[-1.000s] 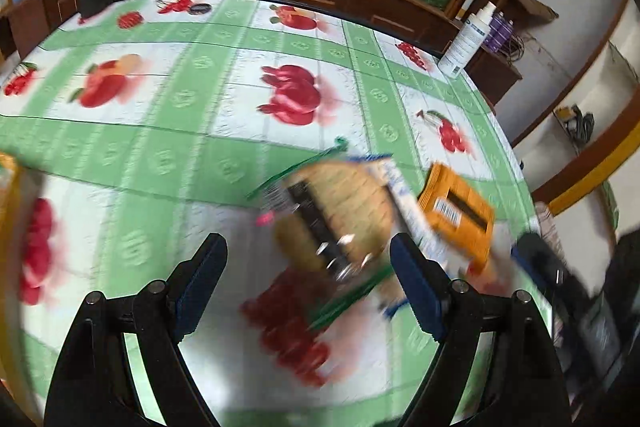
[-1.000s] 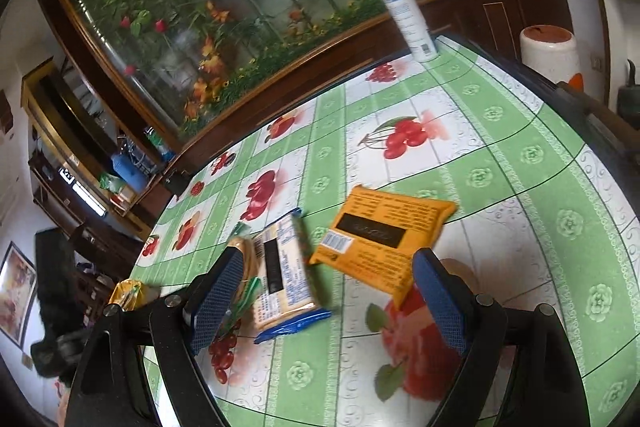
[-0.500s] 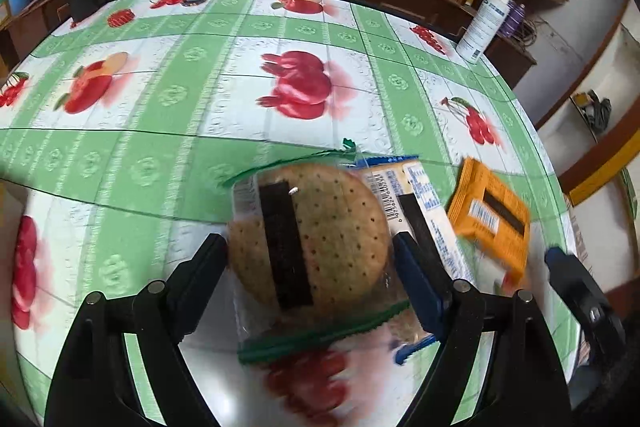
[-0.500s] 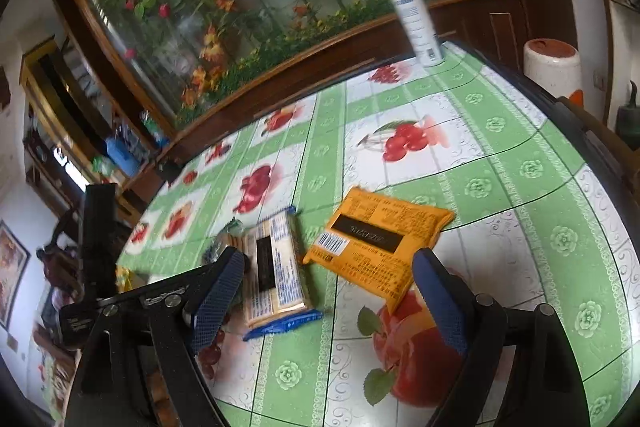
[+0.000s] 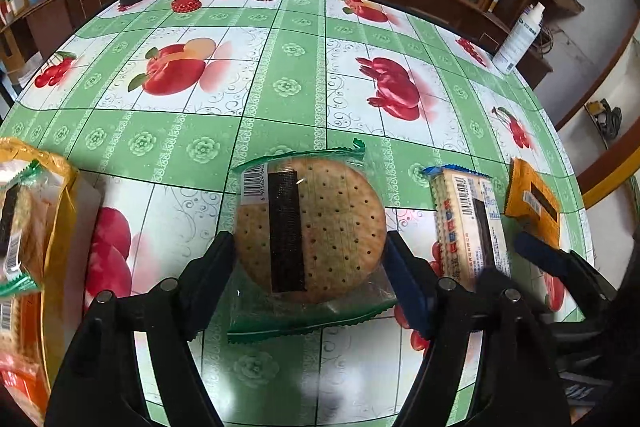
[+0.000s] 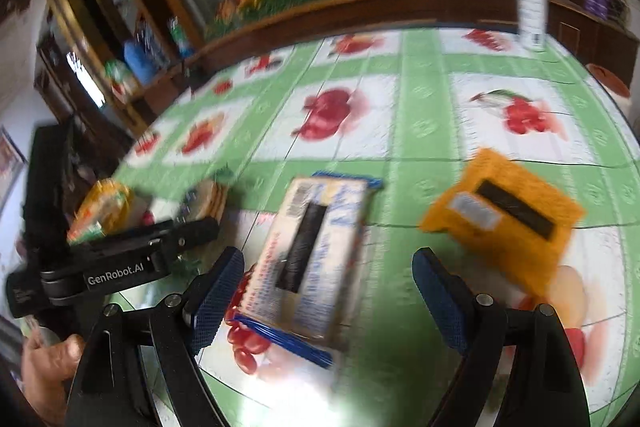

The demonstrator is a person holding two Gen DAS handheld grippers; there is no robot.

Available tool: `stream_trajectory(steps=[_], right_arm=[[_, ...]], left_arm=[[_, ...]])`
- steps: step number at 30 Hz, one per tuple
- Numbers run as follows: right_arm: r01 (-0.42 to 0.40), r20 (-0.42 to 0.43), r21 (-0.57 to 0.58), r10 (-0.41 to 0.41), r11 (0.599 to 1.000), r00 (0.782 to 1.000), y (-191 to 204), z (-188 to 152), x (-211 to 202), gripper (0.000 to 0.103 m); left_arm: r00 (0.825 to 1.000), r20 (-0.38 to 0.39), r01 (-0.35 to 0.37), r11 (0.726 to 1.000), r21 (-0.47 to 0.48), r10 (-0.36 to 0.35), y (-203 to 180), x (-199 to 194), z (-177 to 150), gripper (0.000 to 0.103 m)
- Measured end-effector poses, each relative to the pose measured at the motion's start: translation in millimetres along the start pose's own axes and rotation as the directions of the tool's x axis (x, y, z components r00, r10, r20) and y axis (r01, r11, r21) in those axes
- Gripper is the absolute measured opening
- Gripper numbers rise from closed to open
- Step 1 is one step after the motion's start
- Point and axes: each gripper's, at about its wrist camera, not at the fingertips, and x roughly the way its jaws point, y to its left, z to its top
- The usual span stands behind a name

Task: Organize snacks
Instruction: 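Grasp the round biscuit pack with left tool while right grasps white-blue barcoded cracker pack, then lift both held packs and carry them over the yellow-rimmed tray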

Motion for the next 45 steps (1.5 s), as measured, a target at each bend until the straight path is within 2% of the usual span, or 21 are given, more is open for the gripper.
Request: stream_trajectory(steps=[1, 2, 5, 8, 10, 11, 12, 13, 20, 24, 26, 27, 28, 29, 31, 35, 36, 37, 39, 42, 45], right_arm=[[0.005, -0.014, -0.011, -0.005, 1.0, 1.0, 7.4, 0.0, 7.5, 0.088], [0.019, -0.025, -0.018, -0.02, 1.0, 0.999, 11.9, -0.3, 13.3, 0.088], [0.051, -0.049, -0.012, -0.051, 0.999, 0.997, 18.3, 1.5, 26.9, 0.088], [0.086, -0.067, -0.05, -0.089, 0.995, 0.994, 22.9, 2.3, 31.3, 0.086], [0.127, -0.077, -0.093, -0.134, 0.988, 0.988, 27.2, -0.2, 30.7, 0.075], [0.13, -0.075, -0.095, -0.137, 0.987, 0.988, 26.4, -0.7, 29.3, 0.072], [0.122, -0.076, -0.089, -0.128, 0.989, 0.989, 24.2, -0.9, 26.7, 0.062], [0.115, -0.073, -0.075, -0.121, 0.99, 0.99, 20.6, -0.9, 22.8, 0.06], [0.05, -0.037, 0.0, -0.049, 0.999, 0.998, 4.1, -5.7, 2.6, 0.058], [-0.053, 0.011, 0.06, 0.052, 0.997, 0.999, -1.3, -7.3, -17.6, 0.057], [-0.156, 0.036, 0.117, 0.153, 0.981, 0.988, -7.8, -9.1, -25.1, 0.055], [-0.191, 0.042, 0.14, 0.187, 0.971, 0.982, -10.7, -10.1, -26.4, 0.047], [-0.204, 0.046, 0.158, 0.2, 0.966, 0.979, -13.6, -11.1, -27.6, 0.031], [-0.213, 0.051, 0.17, 0.208, 0.962, 0.977, -15.4, -11.6, -28.0, 0.029], [-0.214, 0.04, 0.184, 0.211, 0.959, 0.977, -17.2, -12.7, -26.1, 0.029], [-0.131, 0.001, 0.125, 0.132, 0.983, 0.991, -6.4, -16.0, -16.4, 0.035], [-0.119, -0.007, 0.106, 0.12, 0.987, 0.993, -2.6, -16.6, -14.8, 0.045], [-0.107, -0.01, 0.076, 0.108, 0.991, 0.994, 4.8, -16.6, -13.6, 0.064], [-0.069, -0.006, 0.028, 0.07, 0.997, 0.998, 16.9, -17.6, -12.4, 0.081], [0.035, -0.028, -0.091, -0.038, 0.995, 0.999, 41.5, -21.2, -2.7, 0.08], [0.146, -0.062, -0.203, -0.161, 0.968, 0.985, 58.6, -29.7, 15.0, 0.079]], left_arm=[[1.0, -0.003, -0.01, 1.0, 0.006, 0.01, -1.2, 1.1, 0.4, 0.075], [0.999, -0.006, -0.052, 0.999, 0.008, 0.052, -0.4, 2.7, 1.1, 0.075], [0.998, -0.015, -0.068, 0.998, 0.018, 0.068, 2.9, 6.0, 0.6, 0.079], [0.992, -0.01, -0.125, 0.989, 0.077, 0.126, -2.8, 9.7, -3.2, 0.081], [0.992, 0.015, -0.13, 0.987, 0.089, 0.129, -4.7, 8.2, -8.4, 0.08], [0.991, 0.028, -0.132, 0.987, 0.093, 0.13, -5.5, 6.4, -10.9, 0.075], [0.992, 0.032, -0.128, 0.987, 0.093, 0.126, -4.7, 4.6, -12.0, 0.074], [0.992, 0.033, -0.122, 0.988, 0.09, 0.119, -3.5, 3.2, -12.9, 0.074], [0.993, 0.072, -0.093, 0.994, 0.052, 0.089, 9.0, -14.6, -27.0, 0.073], [0.985, 0.137, -0.112, 0.993, 0.046, 0.105, 12.8, -39.7, -39.7, 0.073], [0.98, 0.162, -0.12, 0.992, 0.043, 0.112, 15.9, -51.4, -45.4, 0.073], [0.978, 0.171, -0.125, 0.991, 0.04, 0.117, 18.0, -56.6, -48.7, 0.073], [0.976, 0.178, -0.131, 0.991, 0.038, 0.122, 20.0, -61.2, -51.9, 0.073], [0.975, 0.181, -0.134, 0.99, 0.035, 0.126, 22.1, -64.0, -54.8, 0.073], [0.976, 0.178, -0.129, 0.991, 0.023, 0.123, 27.4, -67.3, -60.2, 0.073], [0.977, 0.178, -0.123, 0.992, 0.004, 0.121, 34.8, -74.4, -72.1, 0.073], [0.976, 0.18, -0.123, 0.992, 0.001, 0.12, 35.8, -76.5, -74.2, 0.073], [0.976, 0.182, -0.123, 0.992, 0.001, 0.121, 36.2, -78.4, -75.4, 0.073], [0.975, 0.187, -0.124, 0.992, 0.002, 0.121, 35.7, -82.4, -77.2, 0.073], [0.971, 0.205, -0.127, 0.992, 0.012, 0.122, 32.6, -90.9, -80.1, 0.073], [0.966, 0.227, -0.135, 0.991, 0.021, 0.127, 29.8, -100.6, -82.6, 0.073]])
